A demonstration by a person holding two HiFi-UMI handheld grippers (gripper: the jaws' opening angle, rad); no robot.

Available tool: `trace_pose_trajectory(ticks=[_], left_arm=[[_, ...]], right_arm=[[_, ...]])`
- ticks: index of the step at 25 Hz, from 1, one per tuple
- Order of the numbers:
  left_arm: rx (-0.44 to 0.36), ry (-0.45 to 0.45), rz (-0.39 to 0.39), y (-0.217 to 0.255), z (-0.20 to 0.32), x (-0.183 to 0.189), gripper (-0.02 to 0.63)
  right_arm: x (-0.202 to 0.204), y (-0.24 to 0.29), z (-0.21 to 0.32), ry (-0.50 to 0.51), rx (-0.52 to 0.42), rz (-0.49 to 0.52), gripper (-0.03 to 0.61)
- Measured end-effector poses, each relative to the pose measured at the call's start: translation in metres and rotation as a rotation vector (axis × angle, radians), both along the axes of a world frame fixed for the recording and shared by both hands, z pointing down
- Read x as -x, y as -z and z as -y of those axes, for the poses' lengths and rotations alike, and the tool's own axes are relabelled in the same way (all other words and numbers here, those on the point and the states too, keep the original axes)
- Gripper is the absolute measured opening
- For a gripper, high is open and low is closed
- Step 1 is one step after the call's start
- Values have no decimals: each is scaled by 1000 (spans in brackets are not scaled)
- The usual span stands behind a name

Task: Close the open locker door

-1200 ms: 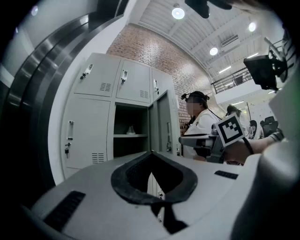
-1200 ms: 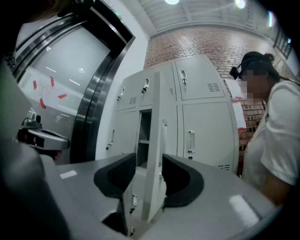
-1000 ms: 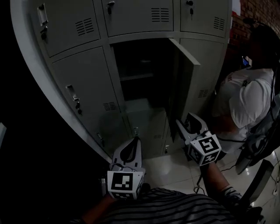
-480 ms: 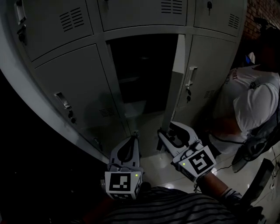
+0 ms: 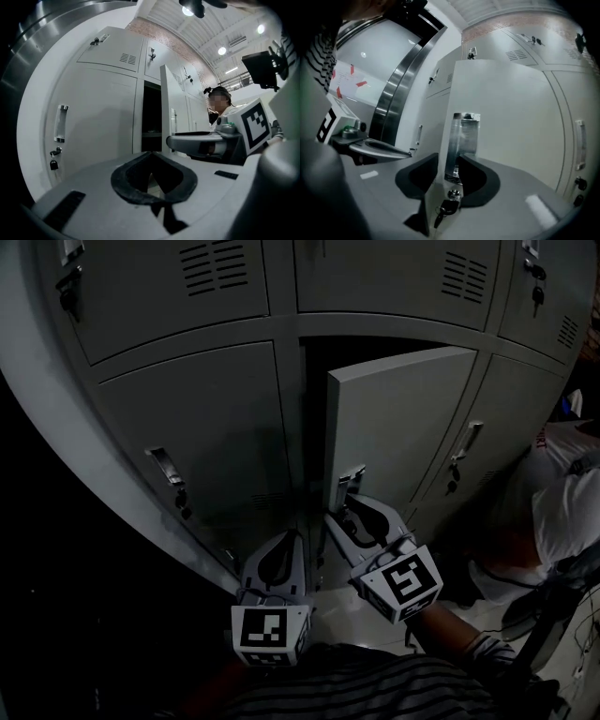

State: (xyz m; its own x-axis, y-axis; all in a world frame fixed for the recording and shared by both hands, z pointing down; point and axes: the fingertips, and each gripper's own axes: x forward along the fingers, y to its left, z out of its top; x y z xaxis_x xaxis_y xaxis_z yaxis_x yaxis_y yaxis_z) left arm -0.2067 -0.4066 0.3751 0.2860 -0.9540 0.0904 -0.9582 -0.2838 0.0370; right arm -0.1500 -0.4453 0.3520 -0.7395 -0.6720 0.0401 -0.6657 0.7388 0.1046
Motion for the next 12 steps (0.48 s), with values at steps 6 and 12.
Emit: trace_pose_trajectory(ticks=[6,12], left_arm=[[25,22,-7,-6,24,29,3],[37,46,-14,-7,36,53,3]], right_arm=[[28,-4,54,-65,-11,-15,104],[36,-6,86,-118,16,-13,85]])
